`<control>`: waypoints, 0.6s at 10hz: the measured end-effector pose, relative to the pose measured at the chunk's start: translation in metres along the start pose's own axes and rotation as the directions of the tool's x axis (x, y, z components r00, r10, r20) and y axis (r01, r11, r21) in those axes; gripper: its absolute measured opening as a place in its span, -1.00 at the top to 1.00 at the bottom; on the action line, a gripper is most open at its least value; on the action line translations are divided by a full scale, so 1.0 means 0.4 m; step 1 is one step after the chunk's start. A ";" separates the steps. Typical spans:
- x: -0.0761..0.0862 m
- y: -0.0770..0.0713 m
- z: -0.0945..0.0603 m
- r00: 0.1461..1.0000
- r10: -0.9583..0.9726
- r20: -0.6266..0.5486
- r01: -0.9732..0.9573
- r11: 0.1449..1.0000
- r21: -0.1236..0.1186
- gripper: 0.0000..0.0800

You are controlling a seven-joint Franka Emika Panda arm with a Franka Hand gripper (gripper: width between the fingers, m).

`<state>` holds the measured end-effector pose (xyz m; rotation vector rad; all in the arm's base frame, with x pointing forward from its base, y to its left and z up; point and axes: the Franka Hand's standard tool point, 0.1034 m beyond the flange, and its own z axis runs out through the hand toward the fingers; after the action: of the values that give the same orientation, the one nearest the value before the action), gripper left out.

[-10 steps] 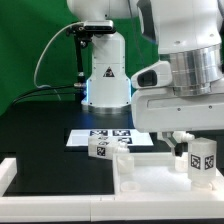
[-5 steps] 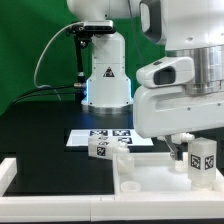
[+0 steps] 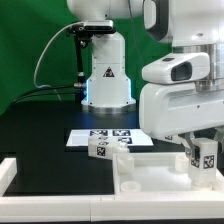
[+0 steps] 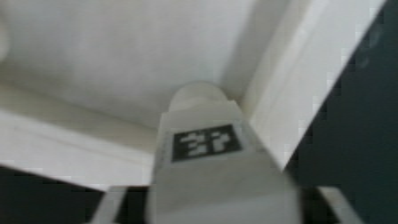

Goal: Assemble one leg

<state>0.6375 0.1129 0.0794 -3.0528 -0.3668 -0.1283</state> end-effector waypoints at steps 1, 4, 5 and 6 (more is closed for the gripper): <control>0.000 0.001 0.000 0.998 0.063 0.000 -0.063 0.998 0.001 0.28; 0.003 0.012 0.003 0.890 0.457 -0.001 -0.456 0.889 0.038 0.28; 0.003 0.018 0.004 0.777 0.629 0.018 -0.629 0.775 0.060 0.28; 0.002 0.019 0.004 0.650 0.759 0.043 -0.760 0.647 0.065 0.28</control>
Offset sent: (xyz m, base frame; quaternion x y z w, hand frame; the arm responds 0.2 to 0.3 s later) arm -0.0035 -0.0142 -0.0123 -0.0177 -0.0019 0.2739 0.9616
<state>0.6401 0.1057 0.0774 -2.8298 0.9101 -0.0414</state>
